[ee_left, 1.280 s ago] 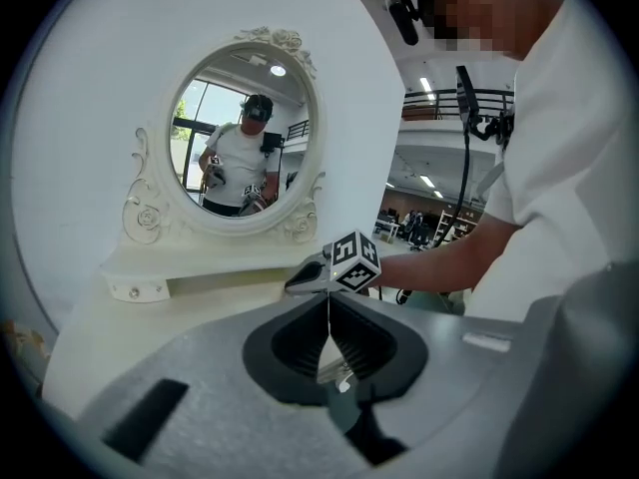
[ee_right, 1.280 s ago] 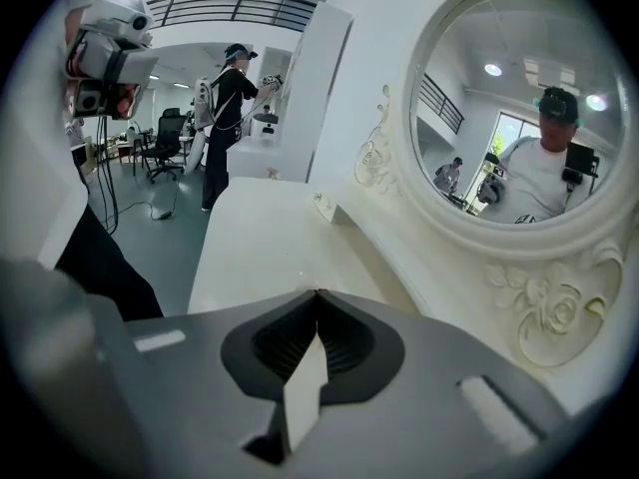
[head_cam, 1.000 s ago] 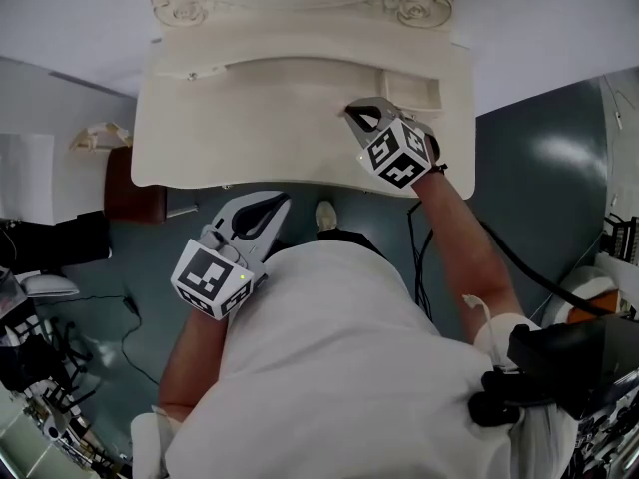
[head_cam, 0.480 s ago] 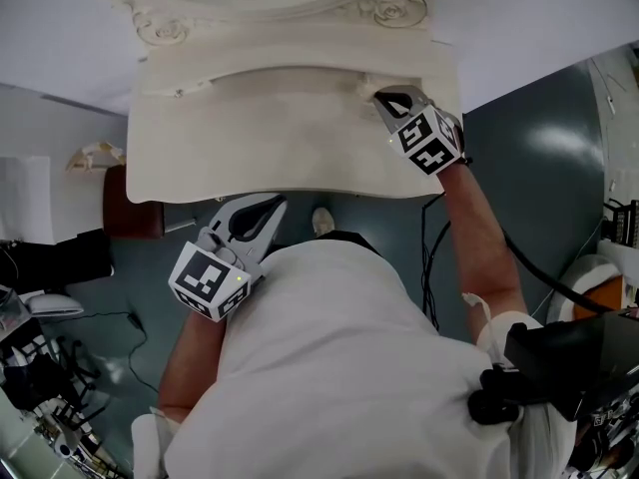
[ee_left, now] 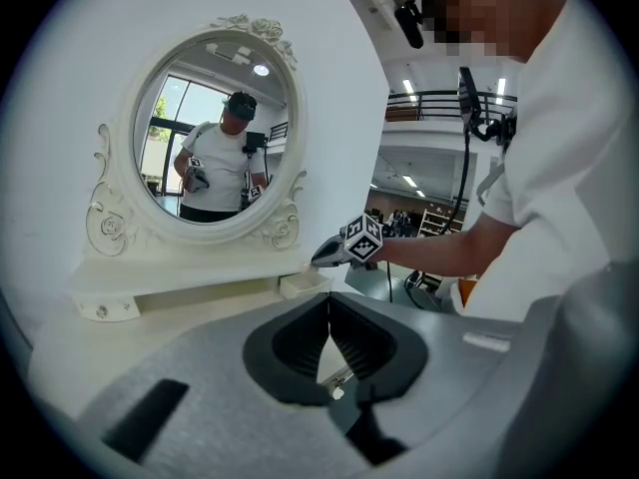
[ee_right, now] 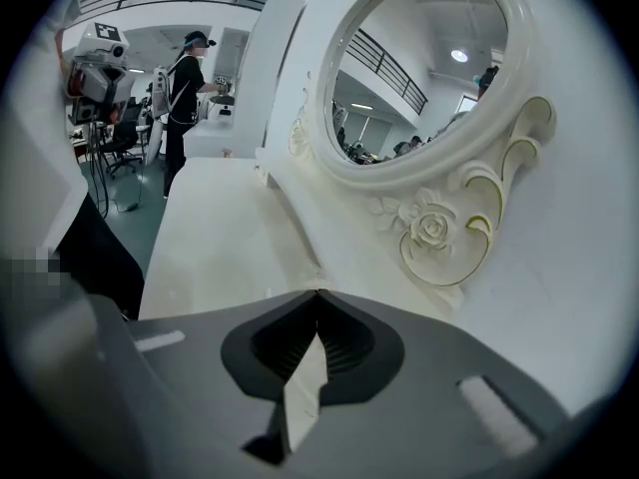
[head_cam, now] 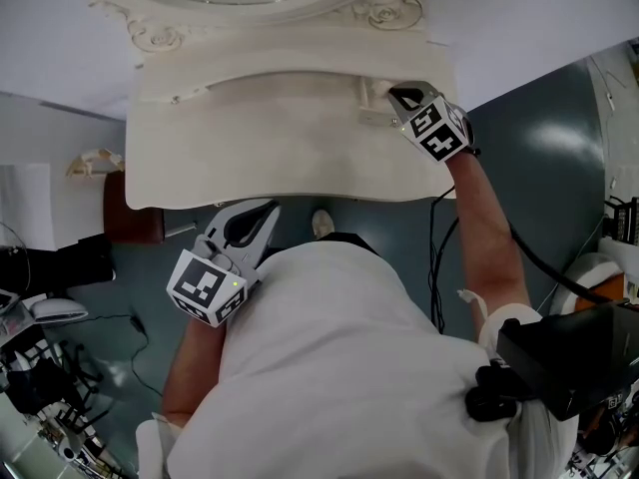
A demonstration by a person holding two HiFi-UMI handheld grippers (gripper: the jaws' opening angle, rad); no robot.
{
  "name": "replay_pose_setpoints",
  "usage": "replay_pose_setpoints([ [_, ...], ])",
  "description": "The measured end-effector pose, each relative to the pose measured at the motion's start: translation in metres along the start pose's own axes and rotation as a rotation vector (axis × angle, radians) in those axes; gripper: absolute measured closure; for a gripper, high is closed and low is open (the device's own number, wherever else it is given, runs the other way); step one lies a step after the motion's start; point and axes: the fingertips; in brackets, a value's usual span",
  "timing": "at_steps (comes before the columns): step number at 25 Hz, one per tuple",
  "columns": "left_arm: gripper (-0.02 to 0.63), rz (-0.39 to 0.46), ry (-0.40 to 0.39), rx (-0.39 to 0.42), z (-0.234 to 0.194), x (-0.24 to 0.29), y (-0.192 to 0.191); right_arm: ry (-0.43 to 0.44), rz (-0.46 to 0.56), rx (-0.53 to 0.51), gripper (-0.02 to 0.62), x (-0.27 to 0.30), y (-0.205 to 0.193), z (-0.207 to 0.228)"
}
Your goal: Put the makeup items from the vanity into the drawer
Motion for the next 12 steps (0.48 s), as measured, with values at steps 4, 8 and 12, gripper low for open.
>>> replay_pose_setpoints([
  [4,0.603,-0.001,0.007,-0.009,-0.002,0.003,0.0,0.021,-0.027,-0.008,0.595,0.012,-0.015,0.003],
  [8,0.601,-0.007,0.015,-0.01,-0.003,0.005,-0.001,0.047,-0.057,-0.005,0.595,0.025,-0.03,0.001],
  [12,0.603,-0.011,0.023,-0.012,-0.006,0.005,0.0,0.078,-0.086,0.006,0.595,0.037,-0.042,0.0],
])
Point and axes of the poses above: the fingertips, and each gripper's own axes: x forward along the fingers, z to its right, y out of its top, and after that the axes turned 6 degrees about -x, right-handed
